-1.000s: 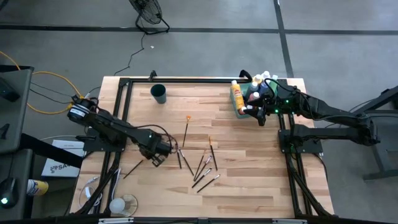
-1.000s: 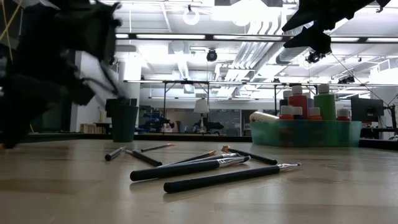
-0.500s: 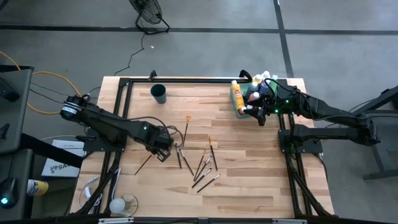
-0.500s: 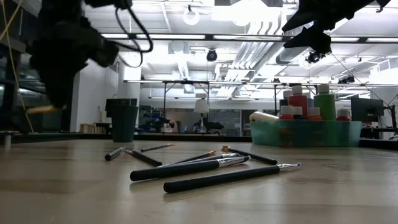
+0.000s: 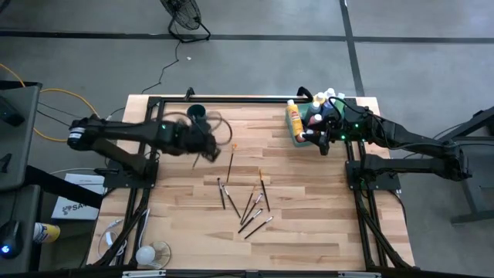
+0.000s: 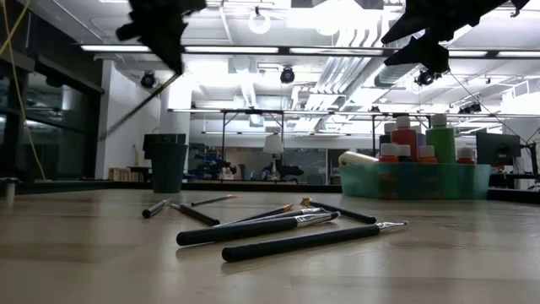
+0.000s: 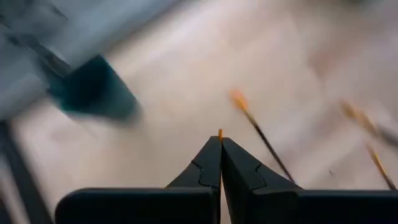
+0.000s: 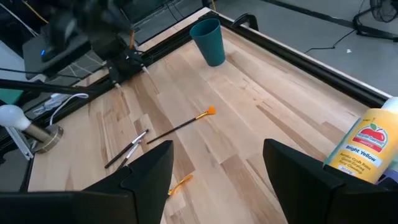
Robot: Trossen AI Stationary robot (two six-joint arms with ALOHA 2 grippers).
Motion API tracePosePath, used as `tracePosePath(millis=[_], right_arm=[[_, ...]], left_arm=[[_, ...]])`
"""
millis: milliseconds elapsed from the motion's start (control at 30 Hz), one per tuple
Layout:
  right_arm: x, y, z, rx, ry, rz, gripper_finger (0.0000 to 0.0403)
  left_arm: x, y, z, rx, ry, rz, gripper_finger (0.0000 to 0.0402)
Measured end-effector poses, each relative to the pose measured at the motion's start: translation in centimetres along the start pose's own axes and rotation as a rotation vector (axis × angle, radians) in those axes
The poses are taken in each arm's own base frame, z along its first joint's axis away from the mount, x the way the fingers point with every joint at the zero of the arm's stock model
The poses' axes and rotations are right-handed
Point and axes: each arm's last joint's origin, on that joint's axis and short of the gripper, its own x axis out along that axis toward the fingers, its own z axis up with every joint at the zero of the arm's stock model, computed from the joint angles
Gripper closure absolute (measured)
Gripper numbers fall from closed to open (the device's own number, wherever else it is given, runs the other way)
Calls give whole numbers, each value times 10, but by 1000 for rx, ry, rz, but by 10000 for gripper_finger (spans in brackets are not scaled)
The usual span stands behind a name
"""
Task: Pick & Place Paint Supplies
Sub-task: Put the gold paintbrush into the blue cup
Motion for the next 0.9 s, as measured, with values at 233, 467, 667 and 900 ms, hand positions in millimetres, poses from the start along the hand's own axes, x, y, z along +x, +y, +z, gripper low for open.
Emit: tracePosePath(millis=[233,467,667,900], right_arm=[[0,-1,0,0,-11,-24,160],[0,0,2,-1,-36,-34,160],[0,-1,3,-1,-43,-44,160],[0,-1,3,0,-51,-64,160]], left_arm=[[-5,31,37,-107,-329,249,401],[13,59,69,-199,-412,384,401],[38,80,88,-225,-382,449,401],[75,87,95,-233,-299,486,401]])
